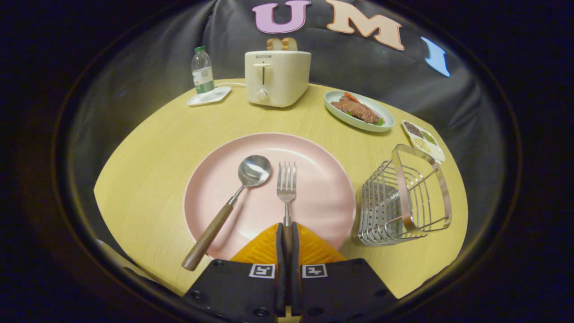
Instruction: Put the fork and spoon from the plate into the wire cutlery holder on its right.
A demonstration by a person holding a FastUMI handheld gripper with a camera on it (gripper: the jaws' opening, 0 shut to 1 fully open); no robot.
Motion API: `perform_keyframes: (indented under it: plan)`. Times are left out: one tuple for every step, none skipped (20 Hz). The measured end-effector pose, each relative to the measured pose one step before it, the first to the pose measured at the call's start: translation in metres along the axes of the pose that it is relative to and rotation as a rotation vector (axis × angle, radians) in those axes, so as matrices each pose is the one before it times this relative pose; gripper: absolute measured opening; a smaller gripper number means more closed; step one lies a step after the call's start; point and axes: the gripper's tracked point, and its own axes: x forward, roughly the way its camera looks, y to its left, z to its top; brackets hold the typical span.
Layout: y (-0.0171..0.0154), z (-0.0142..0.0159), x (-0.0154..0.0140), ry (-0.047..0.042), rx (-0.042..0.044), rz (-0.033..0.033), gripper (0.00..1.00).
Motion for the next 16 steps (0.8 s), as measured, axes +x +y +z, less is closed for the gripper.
perform_keyframes:
  plan:
    - [-0.00141, 0.00564, -0.00455, 0.00005, -0.00249, 0.00695, 0.08]
    - [-0.00087, 0.00496, -0.00561, 0.00232, -0.00815, 0.01252, 0.08]
    - [-0.00148, 0.00564, -0.00633, -0.00144, -0.01150, 0.01186, 0.08]
    - [-0.00149, 0.00543, -0.00585, -0.00075, -0.01671, 0.01047, 0.08]
    - [-0.00198, 0.00469, -0.00677, -0.00208, -0.01671, 0.01117, 0.08]
    - [-0.00332, 0.00613, -0.00677, -0.00515, -0.01230, 0.01029, 0.08]
    - [-0.00351, 0.00522, -0.00582, 0.00368, -0.00755, 0.01476, 0.08]
    - [-0.00327, 0.00384, -0.00584, 0.00080, -0.00447, 0.01342, 0.08]
    - [-0.00510, 0.00380, -0.00684, 0.00327, -0.00565, 0.01280, 0.08]
    - [-0.00535, 0.00348, -0.00602, 0.00781, -0.00807, 0.01215, 0.08]
    - [-0.00909, 0.00288, -0.00540, 0.00240, -0.01337, 0.00018, 0.08]
    - [-0.01072, 0.00205, -0.00572, 0.00646, -0.02158, -0.00545, 0.08]
    - [-0.00966, 0.00012, -0.00421, 0.01106, -0.02107, -0.00364, 0.08]
    - [-0.00890, -0.00002, -0.00492, 0.01071, -0.01626, 0.00171, 0.08]
    - [-0.00808, -0.00209, -0.00454, 0.01516, -0.01481, 0.00383, 0.08]
    - [-0.00739, -0.00262, -0.00498, 0.02062, -0.01212, 0.00962, 0.08]
